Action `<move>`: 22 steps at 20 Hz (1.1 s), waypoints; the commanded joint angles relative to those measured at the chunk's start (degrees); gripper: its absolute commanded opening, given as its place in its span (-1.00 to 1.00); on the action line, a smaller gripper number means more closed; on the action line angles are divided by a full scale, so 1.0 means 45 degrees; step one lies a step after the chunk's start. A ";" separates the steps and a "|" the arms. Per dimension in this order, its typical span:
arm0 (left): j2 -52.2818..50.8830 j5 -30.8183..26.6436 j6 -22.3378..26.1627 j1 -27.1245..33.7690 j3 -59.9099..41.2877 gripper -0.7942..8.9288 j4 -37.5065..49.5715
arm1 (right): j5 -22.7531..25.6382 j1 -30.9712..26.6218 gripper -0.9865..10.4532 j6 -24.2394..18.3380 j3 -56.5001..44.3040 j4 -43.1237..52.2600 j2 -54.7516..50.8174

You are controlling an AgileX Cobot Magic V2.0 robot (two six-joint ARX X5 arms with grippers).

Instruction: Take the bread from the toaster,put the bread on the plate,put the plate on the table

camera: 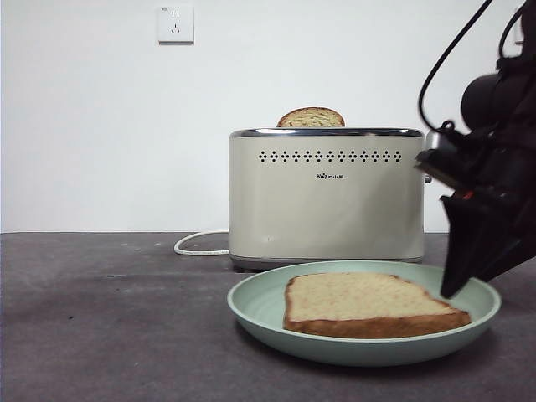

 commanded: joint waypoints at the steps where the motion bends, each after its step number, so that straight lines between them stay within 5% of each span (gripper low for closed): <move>1: -0.0044 -0.0039 0.0112 0.0005 -0.0053 -0.85 -0.0131 | -0.0005 0.0044 -0.86 0.0102 -0.0049 0.0486 0.0131; 12: -0.0039 -0.0044 0.0160 0.0005 -0.0053 -0.85 -0.0330 | 0.1146 0.0015 -0.85 0.0058 -0.0049 0.0767 0.0772; 14: -0.0039 -0.0044 0.0160 0.0005 -0.0053 -0.85 -0.0335 | 0.1146 0.0015 -0.70 0.0083 -0.0049 0.0923 0.0743; 18: -0.0039 -0.0044 0.0160 0.0005 -0.0053 -0.85 -0.0325 | 0.1122 0.0019 -0.11 0.0083 -0.0044 0.0903 0.0665; 22: -0.0039 -0.0044 0.0165 0.0005 -0.0053 -0.85 -0.0325 | 0.0952 0.0015 -0.05 0.0083 -0.0044 0.0539 -0.0267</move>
